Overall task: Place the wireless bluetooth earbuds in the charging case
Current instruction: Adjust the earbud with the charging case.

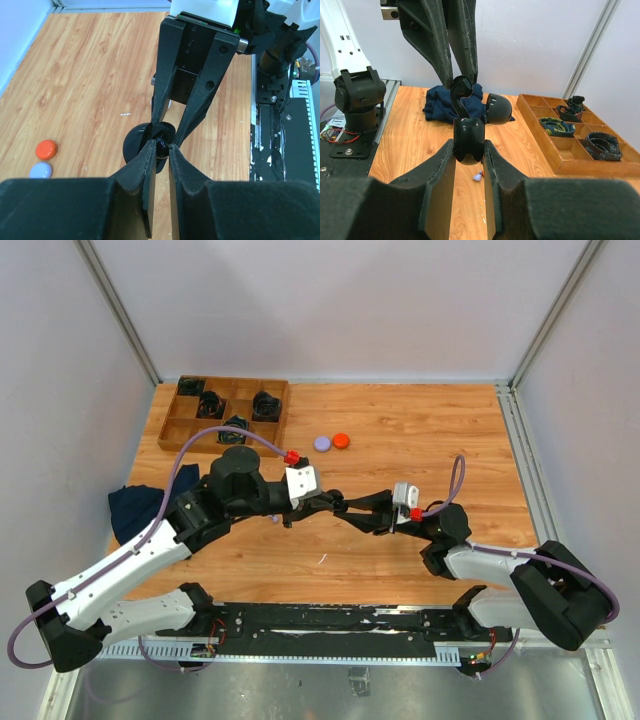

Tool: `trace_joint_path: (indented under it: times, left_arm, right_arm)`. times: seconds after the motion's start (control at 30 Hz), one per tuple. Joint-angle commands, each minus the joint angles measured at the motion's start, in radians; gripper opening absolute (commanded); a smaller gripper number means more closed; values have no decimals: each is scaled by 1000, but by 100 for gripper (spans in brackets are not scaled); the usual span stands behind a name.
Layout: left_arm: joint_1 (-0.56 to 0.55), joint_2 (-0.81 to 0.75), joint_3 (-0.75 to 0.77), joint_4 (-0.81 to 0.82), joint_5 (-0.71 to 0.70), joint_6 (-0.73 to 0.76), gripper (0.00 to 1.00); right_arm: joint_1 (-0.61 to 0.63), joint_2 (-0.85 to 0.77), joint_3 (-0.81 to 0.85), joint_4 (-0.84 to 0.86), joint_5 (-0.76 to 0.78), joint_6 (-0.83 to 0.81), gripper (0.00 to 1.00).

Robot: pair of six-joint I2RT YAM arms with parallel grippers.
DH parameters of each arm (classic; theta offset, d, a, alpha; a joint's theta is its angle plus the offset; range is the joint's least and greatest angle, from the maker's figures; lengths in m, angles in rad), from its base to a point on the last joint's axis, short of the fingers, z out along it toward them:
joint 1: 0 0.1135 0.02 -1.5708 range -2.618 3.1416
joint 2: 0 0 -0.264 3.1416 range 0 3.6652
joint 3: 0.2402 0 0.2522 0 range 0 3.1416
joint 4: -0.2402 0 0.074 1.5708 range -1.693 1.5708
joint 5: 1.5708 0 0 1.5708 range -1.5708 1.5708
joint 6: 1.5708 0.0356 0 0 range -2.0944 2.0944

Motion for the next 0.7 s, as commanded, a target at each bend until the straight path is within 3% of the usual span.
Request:
trace_joint_path:
  times: [0.0,0.4,0.67]
  left_arm:
    - [-7,-6,-12,-15,-4,18,17]
    - [-7,31,3,-50,17,37,17]
    - [-6,36,6,-29,-17,7,24]
  right_arm:
    - [13,-20,27,49,-20,11,4]
    - [13,-24,29,48,-23,14,4]
    - [13,-25,32,48,-27,20,4]
